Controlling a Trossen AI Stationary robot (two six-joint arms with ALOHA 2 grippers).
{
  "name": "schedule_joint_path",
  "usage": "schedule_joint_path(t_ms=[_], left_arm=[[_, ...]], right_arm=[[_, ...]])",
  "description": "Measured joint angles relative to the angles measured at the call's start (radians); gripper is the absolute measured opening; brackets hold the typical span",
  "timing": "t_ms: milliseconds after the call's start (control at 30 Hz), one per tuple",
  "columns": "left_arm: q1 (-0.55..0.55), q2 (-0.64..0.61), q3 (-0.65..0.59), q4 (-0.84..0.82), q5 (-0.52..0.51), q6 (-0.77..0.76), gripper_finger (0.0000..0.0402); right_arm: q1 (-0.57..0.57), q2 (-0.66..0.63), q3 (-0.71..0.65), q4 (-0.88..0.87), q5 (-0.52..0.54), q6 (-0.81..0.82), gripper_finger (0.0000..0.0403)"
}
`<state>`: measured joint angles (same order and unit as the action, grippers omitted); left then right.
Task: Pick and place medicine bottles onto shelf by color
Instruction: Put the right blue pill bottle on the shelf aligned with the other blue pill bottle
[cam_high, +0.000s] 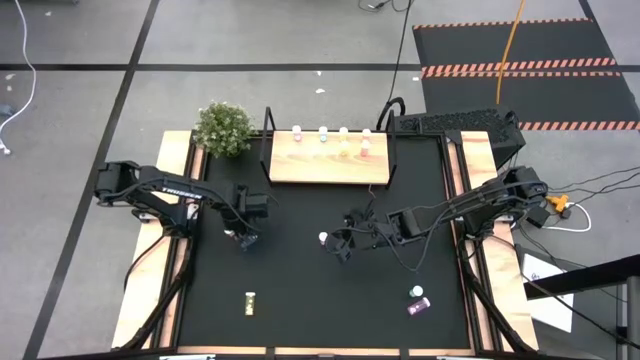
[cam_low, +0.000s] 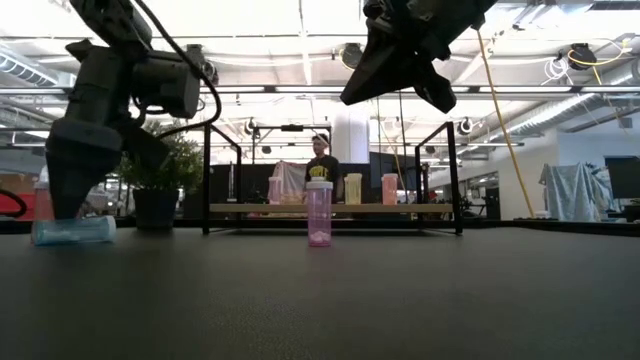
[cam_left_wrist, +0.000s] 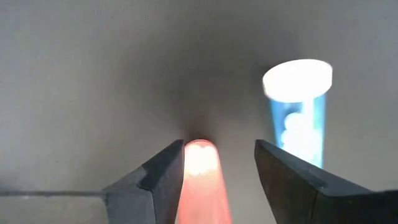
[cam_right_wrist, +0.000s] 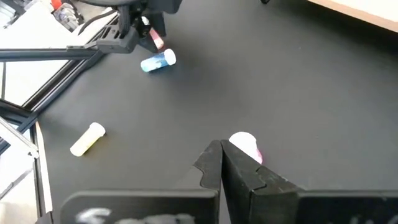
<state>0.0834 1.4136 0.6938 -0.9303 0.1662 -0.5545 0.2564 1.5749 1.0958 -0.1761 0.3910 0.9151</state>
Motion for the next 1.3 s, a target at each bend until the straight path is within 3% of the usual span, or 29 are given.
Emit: schedule_joint_path(t_ms=[400,700,1000,1100,1200,1300], left_arm=[[0.000,0.000,0.003,0.039,0.050,0.037,0.0198],[0.000,0.000,0.004,0.061,0.088,0.082,0.0198],[0.000,0.000,0.004,0.071,0.088,0.090,0.0198],[0.000,0.000,0.013,0.068,0.088,0.089,0.0198],[0.000,0.000,0.038,0.067,0.088,0.090,0.0198],[0.000,-0.003,0.081,0.059,0.087,0.119,0.0198]], right_arm=[[-0.087,0.000,0.000,0.055,-0.004,-0.015,0.0002],[-0.157,0.000,0.000,0.086,-0.133,-0.041,0.0041],[-0.159,0.000,0.000,0.079,-0.134,-0.095,0.0078],[-0.142,-0.002,0.000,0.021,-0.190,-0.177,0.0086],[-0.088,-0.025,0.000,-0.131,-0.292,-0.291,0.0094],[-0.002,-0.074,0.000,-0.318,-0.314,-0.417,0.0108]])
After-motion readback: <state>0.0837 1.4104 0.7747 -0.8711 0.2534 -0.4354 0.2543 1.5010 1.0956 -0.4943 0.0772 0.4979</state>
